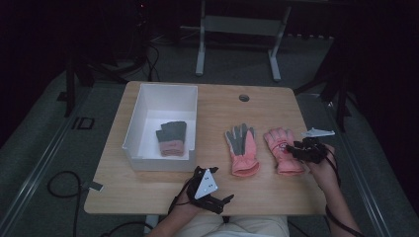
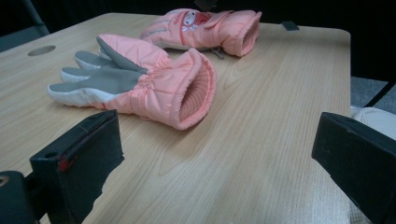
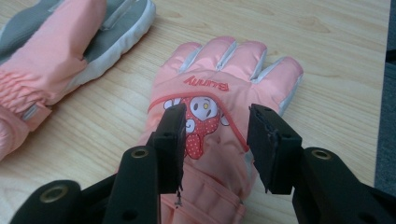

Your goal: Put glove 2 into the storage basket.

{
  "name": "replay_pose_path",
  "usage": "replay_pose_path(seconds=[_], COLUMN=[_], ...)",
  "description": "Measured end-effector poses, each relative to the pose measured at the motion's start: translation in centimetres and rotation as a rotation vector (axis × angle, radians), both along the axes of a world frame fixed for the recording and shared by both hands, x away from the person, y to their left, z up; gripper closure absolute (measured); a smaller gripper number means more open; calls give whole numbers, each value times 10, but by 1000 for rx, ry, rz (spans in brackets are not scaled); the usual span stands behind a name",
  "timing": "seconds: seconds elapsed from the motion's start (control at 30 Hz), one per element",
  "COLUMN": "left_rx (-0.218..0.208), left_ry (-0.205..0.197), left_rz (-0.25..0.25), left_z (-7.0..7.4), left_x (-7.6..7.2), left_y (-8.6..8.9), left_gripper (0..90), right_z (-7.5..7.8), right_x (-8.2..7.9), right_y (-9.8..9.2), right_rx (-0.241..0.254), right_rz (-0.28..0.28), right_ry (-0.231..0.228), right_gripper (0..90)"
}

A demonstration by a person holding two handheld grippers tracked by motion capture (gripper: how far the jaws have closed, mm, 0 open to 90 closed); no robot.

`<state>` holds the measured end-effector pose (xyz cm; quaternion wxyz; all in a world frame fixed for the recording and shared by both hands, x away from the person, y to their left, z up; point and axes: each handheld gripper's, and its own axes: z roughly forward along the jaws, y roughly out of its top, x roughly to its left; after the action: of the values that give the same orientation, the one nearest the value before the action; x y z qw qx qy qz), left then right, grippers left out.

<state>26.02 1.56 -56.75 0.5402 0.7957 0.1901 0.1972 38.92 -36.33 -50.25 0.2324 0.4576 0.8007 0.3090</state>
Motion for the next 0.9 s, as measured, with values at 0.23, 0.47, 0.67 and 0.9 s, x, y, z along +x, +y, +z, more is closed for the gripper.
replay_pose_path(seconds=[0.23, 0.47, 0.67, 0.9], left_rx=[1, -6, -4, -5], left_ry=[-1, -2, 0, -5], left_rz=[-2, 1, -1, 4], left_z=[0, 1, 1, 1], left_x=[0, -1, -1, -1], left_y=[0, 1, 0, 1], left_gripper=[15, 15, 15, 15], right_z=[-21, -37, -38, -31], right_x=[7, 5, 4, 4], right_y=[3, 5, 12, 13], right_rx=[-37, -22, -43, -26], right_rz=[-24, -53, -76, -94], right_ry=[33, -6, -4, 13], right_gripper=[595, 686, 808, 866])
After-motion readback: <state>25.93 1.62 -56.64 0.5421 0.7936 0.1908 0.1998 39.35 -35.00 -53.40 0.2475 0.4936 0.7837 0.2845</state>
